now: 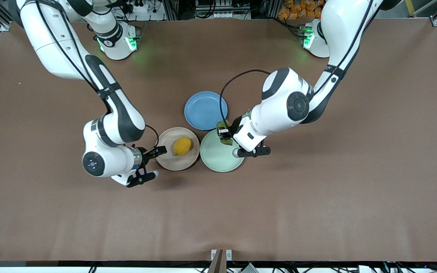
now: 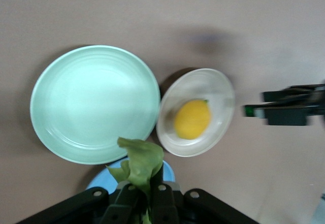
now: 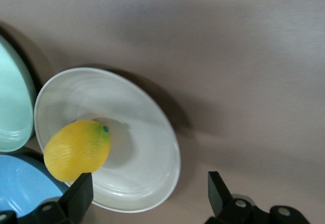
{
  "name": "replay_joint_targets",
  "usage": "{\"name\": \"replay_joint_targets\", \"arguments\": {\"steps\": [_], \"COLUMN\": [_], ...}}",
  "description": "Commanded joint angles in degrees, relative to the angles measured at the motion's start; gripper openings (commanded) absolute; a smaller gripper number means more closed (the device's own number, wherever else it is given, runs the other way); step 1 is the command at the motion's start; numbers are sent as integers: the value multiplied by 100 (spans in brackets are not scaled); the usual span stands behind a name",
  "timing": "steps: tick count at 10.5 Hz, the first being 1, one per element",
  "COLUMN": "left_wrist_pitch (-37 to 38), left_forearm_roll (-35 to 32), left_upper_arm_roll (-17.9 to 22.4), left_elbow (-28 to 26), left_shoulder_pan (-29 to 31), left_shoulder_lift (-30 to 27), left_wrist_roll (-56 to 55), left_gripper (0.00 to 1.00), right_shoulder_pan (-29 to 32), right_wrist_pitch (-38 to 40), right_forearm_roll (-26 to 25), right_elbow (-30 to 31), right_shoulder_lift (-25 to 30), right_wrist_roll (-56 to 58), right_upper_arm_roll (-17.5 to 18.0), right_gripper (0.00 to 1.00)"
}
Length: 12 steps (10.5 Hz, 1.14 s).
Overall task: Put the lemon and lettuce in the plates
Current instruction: 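Release the lemon onto the cream plate with the right gripper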
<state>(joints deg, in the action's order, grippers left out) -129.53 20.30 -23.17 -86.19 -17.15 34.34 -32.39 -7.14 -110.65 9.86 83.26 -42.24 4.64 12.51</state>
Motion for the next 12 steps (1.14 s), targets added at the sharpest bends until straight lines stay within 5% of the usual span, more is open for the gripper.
{"name": "replay_joint_targets", "arguments": {"steps": [1,3,5,6,8,10,11,12], "left_wrist_pitch": [-307,-843,-1204,-1293,-1425,-1426,-1426,-1426], "left_forearm_roll": [27,-114,-132,-132,-454,-624,-624,-624], "left_upper_arm_roll": [14,14,41,93,382,419,419,419], "left_elbow": [41,41,50,50,41,41,41,41], "left_shoulder_pan": [-8,-156,-236,-289,-578,-614,-614,-614], "left_shoulder_lift": [556,802,951,961,961,978,979,979], "left_wrist_roll": [426,418,409,409,496,497,488,471], "left_gripper": [0,0,0,14,65,79,100,100], "right_shoulder_pan": [668,1099,1302,1312,1601,1680,1811,1874], "right_wrist_pitch": [166,360,369,395,606,606,624,789], "right_forearm_roll": [43,-18,-840,-1306,-1390,-1434,-1434,-1434], "right_elbow": [-91,-318,-460,-460,-469,-469,-469,-469], "right_shoulder_lift": [84,128,128,146,215,583,742,891], "right_wrist_roll": [54,256,300,274,300,274,283,257], "right_upper_arm_roll": [59,24,15,15,67,-3,-20,-20], "right_gripper": [100,100,100,100,100,100,100,100]}}
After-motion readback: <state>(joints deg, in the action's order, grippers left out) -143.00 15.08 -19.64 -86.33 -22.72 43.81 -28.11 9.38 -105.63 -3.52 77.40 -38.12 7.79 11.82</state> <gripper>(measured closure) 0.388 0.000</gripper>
